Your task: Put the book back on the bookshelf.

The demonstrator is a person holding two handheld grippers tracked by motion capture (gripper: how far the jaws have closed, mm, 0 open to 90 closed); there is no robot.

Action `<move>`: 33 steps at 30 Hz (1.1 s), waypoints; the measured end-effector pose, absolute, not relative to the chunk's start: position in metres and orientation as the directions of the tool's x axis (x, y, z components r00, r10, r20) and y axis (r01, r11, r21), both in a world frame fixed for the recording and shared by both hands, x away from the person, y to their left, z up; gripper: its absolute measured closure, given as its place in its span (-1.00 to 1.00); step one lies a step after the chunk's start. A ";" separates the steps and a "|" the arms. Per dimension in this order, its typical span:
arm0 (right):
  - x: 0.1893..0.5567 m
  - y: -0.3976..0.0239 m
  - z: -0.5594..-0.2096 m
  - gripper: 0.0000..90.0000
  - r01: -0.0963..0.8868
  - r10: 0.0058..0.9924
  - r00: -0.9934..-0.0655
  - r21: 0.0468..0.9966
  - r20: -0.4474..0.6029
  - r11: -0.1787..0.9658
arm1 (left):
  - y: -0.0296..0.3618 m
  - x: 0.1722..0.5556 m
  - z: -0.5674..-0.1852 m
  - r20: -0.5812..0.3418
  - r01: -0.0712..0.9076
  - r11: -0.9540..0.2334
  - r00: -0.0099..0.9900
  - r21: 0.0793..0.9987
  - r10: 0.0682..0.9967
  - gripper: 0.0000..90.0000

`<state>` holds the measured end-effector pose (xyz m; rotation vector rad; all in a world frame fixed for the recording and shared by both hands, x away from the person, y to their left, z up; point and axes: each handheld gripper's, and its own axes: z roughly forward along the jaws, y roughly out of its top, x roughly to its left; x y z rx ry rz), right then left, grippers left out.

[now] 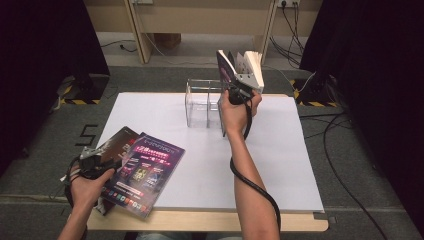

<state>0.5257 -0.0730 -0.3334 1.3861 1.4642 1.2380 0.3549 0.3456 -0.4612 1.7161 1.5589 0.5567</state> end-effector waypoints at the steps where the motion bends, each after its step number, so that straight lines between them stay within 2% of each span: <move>1: 0.526 -0.073 -0.333 0.87 0.255 0.988 -0.124 0.965 0.089 -0.055 | 0.345 0.355 -0.461 -0.158 0.652 0.010 0.169 0.758 0.973 0.37; 18: 0.519 -0.081 -0.334 0.79 0.283 0.990 -0.111 0.958 0.084 -0.049 | 0.342 0.355 -0.462 -0.156 0.654 0.004 0.175 0.757 0.972 0.37; 33: 0.506 -0.090 -0.338 0.60 0.283 0.989 -0.119 0.958 0.089 -0.053 | 0.343 0.354 -0.461 -0.155 0.653 0.003 0.175 0.757 0.972 0.37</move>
